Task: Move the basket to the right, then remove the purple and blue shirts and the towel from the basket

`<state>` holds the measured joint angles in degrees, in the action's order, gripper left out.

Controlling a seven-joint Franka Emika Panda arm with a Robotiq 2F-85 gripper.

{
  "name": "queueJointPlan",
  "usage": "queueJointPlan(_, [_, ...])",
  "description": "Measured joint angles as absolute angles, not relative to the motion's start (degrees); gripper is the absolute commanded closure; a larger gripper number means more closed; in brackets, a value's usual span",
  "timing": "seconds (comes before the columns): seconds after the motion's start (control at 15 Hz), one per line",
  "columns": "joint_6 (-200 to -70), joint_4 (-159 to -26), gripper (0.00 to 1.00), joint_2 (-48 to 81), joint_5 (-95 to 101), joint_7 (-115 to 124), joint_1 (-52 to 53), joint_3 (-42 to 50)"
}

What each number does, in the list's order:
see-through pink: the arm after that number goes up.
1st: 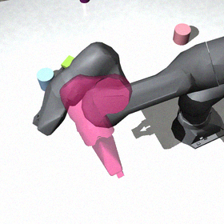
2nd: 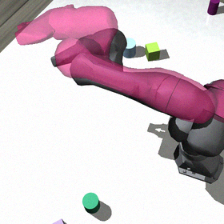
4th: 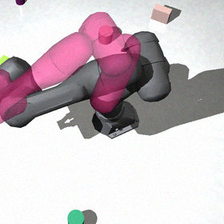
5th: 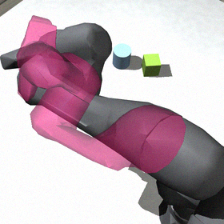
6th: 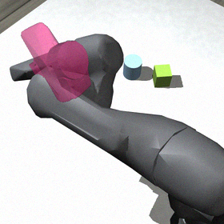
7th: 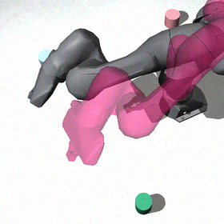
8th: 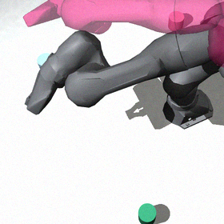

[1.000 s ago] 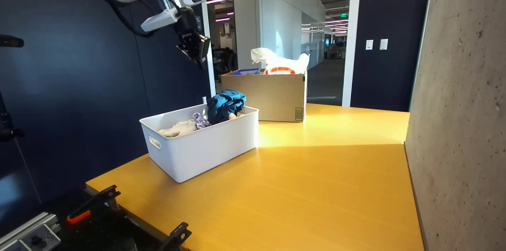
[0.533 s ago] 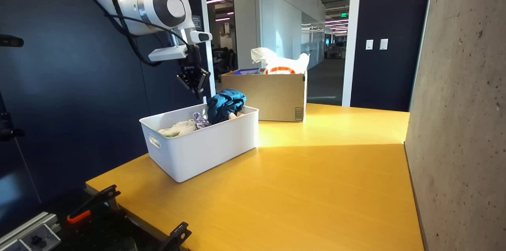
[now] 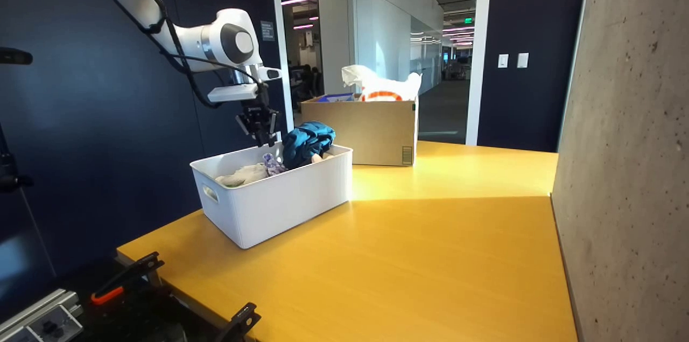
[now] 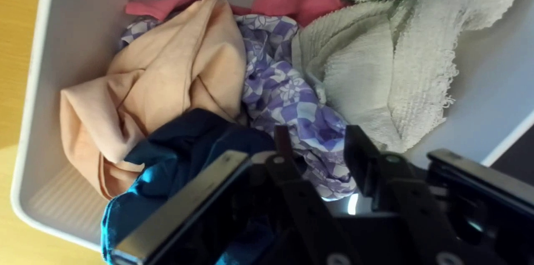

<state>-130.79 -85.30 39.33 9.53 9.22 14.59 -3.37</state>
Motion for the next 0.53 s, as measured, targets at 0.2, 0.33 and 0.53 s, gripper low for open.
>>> queueJointPlan(0.2, [-128.7,-79.1,0.08,44.4,9.5,7.9,14.2,-3.3])
queueJointPlan(0.33, [-126.8,-75.0,0.0,47.7,9.4,6.8,13.9,-3.3])
queueJointPlan(0.53, [-123.7,-69.2,0.0,52.1,9.3,5.5,13.9,-3.4])
